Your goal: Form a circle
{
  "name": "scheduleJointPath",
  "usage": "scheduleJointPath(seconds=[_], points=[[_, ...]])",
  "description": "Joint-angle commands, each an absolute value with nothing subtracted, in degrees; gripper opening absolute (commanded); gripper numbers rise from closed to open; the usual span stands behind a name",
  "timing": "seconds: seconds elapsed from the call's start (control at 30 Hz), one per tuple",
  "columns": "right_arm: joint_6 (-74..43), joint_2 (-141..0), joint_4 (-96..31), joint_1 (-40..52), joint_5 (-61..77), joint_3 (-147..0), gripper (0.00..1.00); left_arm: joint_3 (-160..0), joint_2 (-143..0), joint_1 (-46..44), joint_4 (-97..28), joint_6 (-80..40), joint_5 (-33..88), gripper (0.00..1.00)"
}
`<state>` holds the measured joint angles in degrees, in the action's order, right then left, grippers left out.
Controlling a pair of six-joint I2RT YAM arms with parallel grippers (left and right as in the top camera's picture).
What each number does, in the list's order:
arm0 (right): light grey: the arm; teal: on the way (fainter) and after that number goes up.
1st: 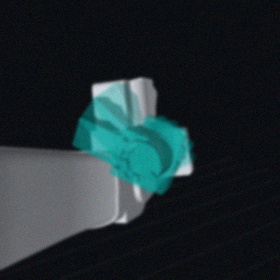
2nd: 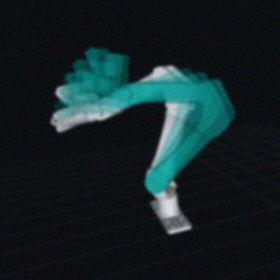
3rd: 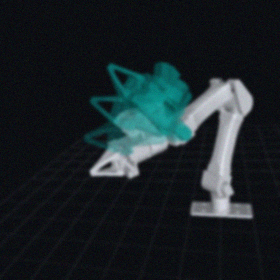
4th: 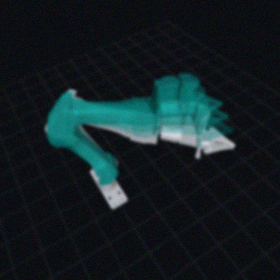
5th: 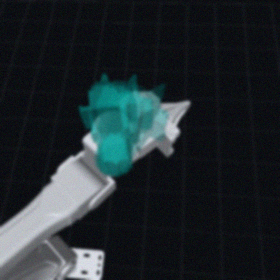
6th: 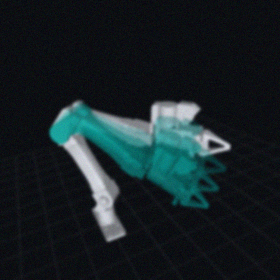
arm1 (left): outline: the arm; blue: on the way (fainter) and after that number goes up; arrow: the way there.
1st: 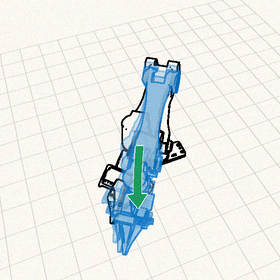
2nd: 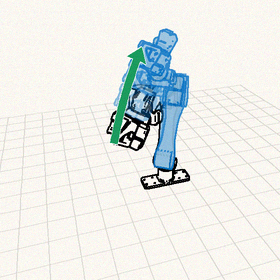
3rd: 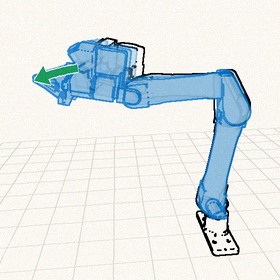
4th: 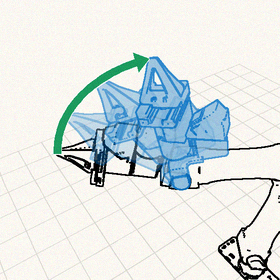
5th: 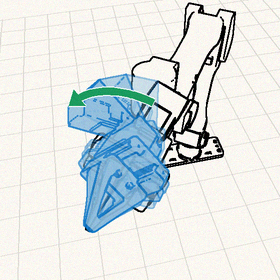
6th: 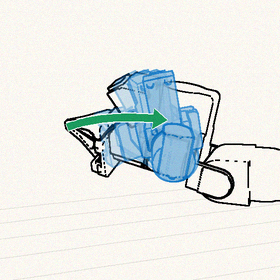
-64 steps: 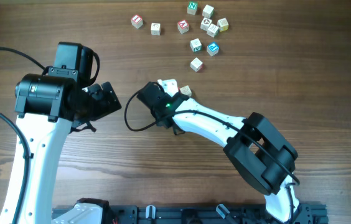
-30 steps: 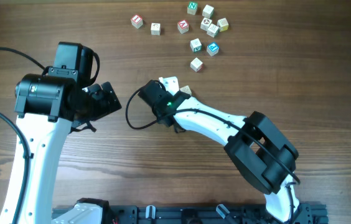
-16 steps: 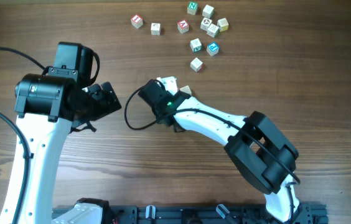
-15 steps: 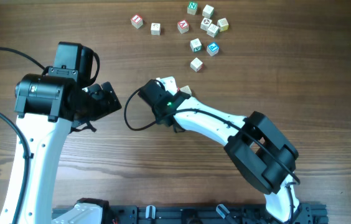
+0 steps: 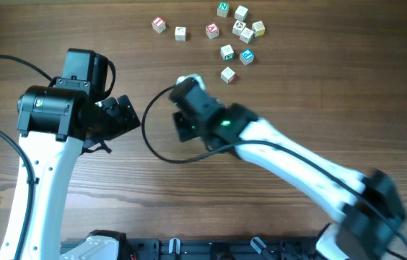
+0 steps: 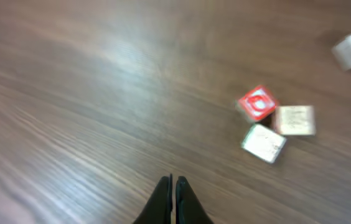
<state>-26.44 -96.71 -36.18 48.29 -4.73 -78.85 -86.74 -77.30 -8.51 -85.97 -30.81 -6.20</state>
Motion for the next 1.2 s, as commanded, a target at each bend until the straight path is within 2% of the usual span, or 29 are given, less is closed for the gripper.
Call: scheduleJointPath(seconds=[0.0, 0.23, 0.47, 0.67, 1.17], points=[[-25.6, -90.5, -40.6, 46.5, -4.0, -79.1, 0.12, -86.9, -76.9, -8.5, -86.0, -31.8, -7.2, 1.0], [-27.2, -79.6, -52.6, 42.6, -3.9, -79.1, 0.2, -86.9, -76.9, -8.5, -86.0, -31.8, -7.2, 1.0], [-27.4, -70.5, -58.5, 41.2, -3.7, -79.1, 0.32, -86.9, -76.9, -8.5, -86.0, -31.8, -7.2, 1.0], [-32.1, -66.7, -63.8, 41.2, -3.5, -79.1, 0.32, -86.9, -76.9, -8.5, -86.0, -31.8, -7.2, 1.0], [-35.2, -66.3, -66.4, 41.2, -2.9, -79.1, 0.31, -86.9, -76.9, -8.5, -86.0, -31.8, -7.2, 1.0]])
